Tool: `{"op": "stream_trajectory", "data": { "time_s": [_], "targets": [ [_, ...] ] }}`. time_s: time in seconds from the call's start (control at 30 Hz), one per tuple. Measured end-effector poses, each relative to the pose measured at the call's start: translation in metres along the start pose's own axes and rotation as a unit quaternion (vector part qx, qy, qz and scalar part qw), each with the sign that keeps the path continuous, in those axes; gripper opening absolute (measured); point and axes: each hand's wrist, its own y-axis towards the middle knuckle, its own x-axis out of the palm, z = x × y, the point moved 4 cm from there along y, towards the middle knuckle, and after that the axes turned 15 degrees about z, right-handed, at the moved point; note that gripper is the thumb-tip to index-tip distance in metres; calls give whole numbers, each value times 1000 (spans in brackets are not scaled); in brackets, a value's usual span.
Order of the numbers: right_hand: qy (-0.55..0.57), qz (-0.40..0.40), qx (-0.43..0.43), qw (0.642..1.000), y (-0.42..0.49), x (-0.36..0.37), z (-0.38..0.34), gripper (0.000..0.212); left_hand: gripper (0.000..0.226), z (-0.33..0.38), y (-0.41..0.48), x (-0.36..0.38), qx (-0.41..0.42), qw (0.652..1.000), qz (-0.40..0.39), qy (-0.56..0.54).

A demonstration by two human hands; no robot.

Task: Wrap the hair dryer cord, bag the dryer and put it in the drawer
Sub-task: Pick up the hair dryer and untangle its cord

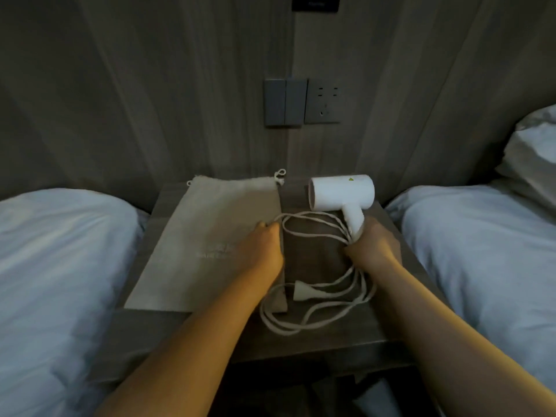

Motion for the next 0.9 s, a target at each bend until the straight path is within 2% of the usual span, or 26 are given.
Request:
{"op": "stream_trajectory", "data": {
  "time_s": [0.1, 0.23, 0.37, 0.47, 0.57, 0.67, 0.73, 0.83, 0.9],
  "targets": [
    [30, 33, -33, 998, -4, -4, 2, 59, 46, 4, -5, -6, 15, 996, 52, -75],
    [128, 84, -38, 987, -30, -28, 14, 60, 47, 2, -30, -22, 17, 972, 141, -188],
    [215, 124, -40, 968, -89, -65, 33, 54, 57, -10, -84, -30, -35, 929, 116, -348],
    [273, 102, -38, 956, -145, -84, 51, 50, 45, -16, -142, -29, -84, 896, 76, -428],
    [355, 75, -11, 932, -193, -87, 74, 50, 41, -24, -189, -12, -108, 894, 26, -435],
    [418, 35, -15, 908, -227, -79, 96, 39, 37, -40, -231, 13, -132, 891, -56, -431],
    [468, -4, -9, 884, -243, -72, 108, 34, 30, -49, -254, 27, -103, 911, -73, -393],
    [481, -38, 1, 876, -252, -62, 121, 31, 25, -59, -264, 28, -26, 960, 13, -279],
    [501, -66, 15, 863, -256, -53, 128, 27, 31, -63, -263, 15, -12, 957, 95, -275]
  ]
}}
